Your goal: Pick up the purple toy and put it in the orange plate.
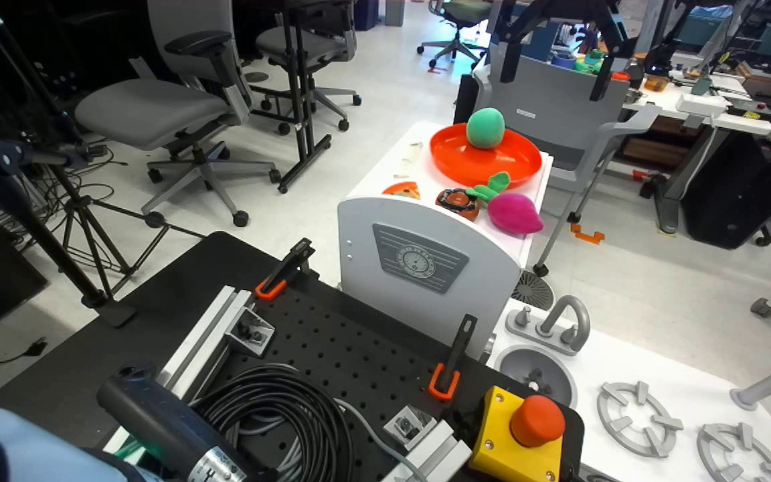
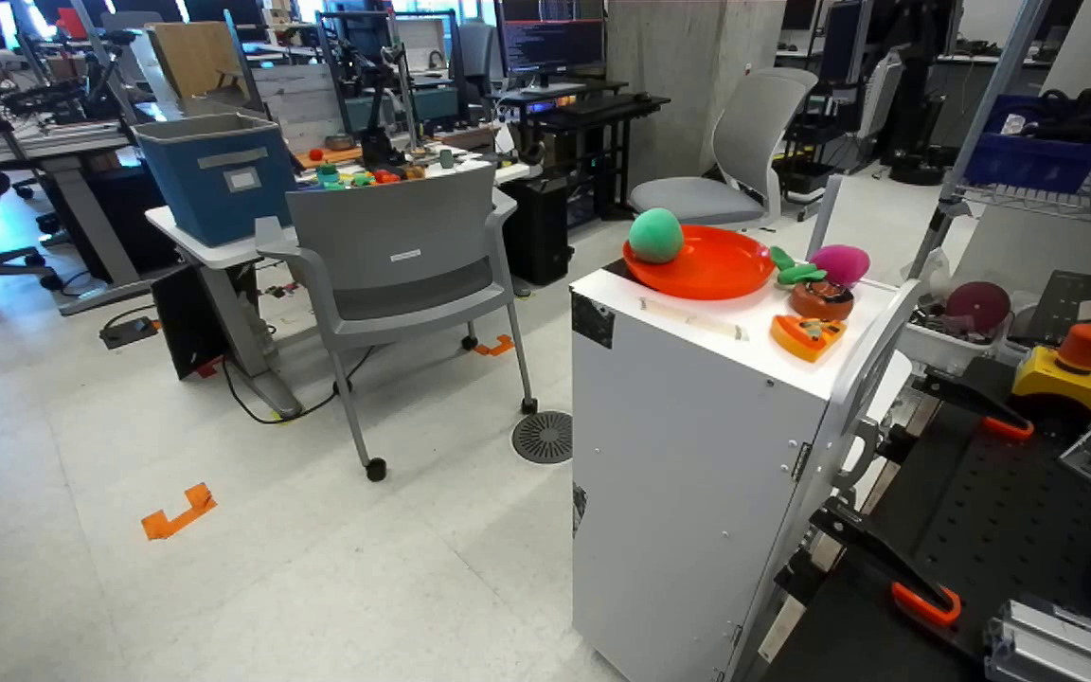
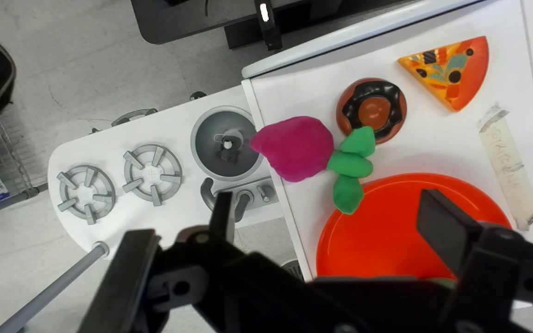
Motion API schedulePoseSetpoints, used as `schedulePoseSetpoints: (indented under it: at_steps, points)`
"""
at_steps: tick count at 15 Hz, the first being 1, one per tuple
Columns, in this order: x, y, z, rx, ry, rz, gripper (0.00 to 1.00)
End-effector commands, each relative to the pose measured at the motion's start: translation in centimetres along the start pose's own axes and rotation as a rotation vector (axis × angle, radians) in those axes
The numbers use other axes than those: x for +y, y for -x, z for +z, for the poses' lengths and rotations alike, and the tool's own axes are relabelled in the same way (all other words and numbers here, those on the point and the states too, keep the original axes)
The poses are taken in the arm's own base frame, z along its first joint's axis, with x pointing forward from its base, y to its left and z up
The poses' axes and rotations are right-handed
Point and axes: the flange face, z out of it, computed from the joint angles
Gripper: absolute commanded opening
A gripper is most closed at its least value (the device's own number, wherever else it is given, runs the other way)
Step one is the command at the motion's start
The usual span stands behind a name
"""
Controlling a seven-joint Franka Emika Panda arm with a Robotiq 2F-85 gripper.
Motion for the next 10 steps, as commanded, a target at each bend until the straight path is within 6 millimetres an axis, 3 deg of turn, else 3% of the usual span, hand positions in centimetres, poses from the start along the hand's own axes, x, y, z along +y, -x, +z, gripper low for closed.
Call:
schedulePoseSetpoints:
  at_steps: [1,10]
  points:
    - [0.02,-0.02,-0.06,-0.001,0.000,0.000,1.00]
    - [0.07,-0.10,-0.02,-0.009,-0.011,0.003,1.00]
